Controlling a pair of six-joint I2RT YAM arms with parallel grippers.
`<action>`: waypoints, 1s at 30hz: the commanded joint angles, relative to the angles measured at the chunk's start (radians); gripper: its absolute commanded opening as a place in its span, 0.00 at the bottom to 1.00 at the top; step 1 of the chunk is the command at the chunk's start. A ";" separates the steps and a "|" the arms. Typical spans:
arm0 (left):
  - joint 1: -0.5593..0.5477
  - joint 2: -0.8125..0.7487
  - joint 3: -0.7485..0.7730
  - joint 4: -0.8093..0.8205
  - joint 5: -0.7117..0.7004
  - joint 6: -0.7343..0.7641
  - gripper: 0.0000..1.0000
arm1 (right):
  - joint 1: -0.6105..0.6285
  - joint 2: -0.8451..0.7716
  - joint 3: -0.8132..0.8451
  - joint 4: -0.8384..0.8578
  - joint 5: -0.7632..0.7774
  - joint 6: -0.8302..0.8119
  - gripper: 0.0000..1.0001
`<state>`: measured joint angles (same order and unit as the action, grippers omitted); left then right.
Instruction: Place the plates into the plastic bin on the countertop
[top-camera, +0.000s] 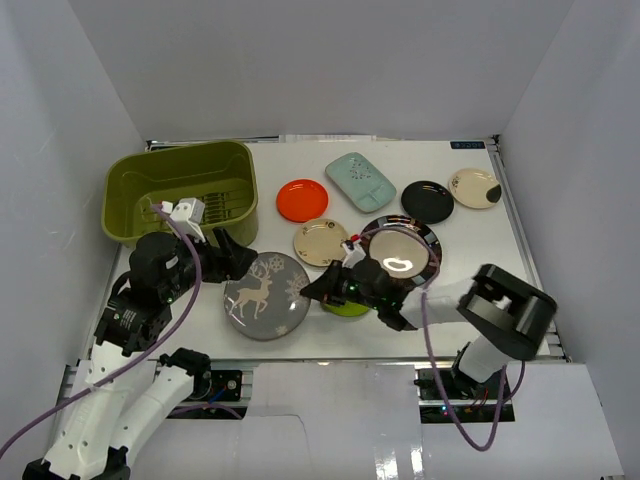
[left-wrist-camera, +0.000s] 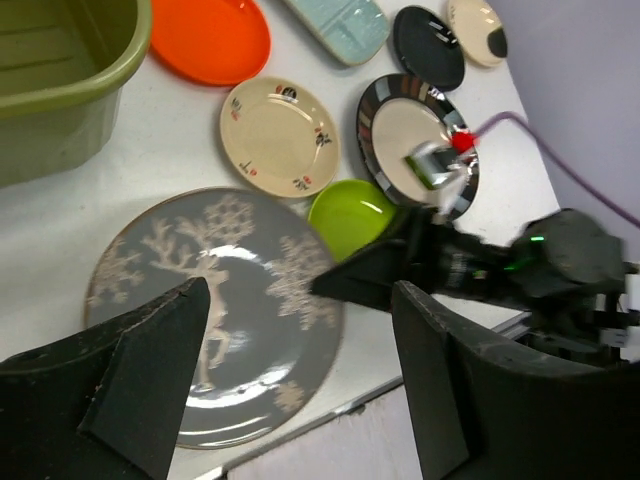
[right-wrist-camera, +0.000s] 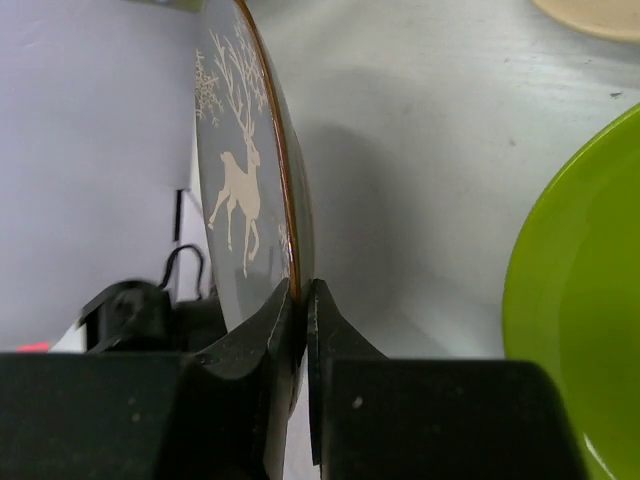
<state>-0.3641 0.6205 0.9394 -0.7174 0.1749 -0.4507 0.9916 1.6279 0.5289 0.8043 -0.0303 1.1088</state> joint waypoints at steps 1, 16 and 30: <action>-0.004 0.021 0.030 -0.137 -0.064 0.000 0.81 | -0.068 -0.221 -0.064 0.127 -0.087 -0.012 0.08; -0.004 0.217 -0.168 0.214 0.339 -0.104 0.77 | -0.366 -0.648 -0.129 -0.062 -0.410 -0.053 0.08; -0.003 0.286 -0.113 0.412 0.387 -0.190 0.00 | -0.427 -0.718 -0.159 -0.112 -0.454 -0.043 0.72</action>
<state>-0.3645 0.8845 0.7361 -0.3916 0.5858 -0.6285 0.5701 0.9619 0.3374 0.6151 -0.4355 1.0641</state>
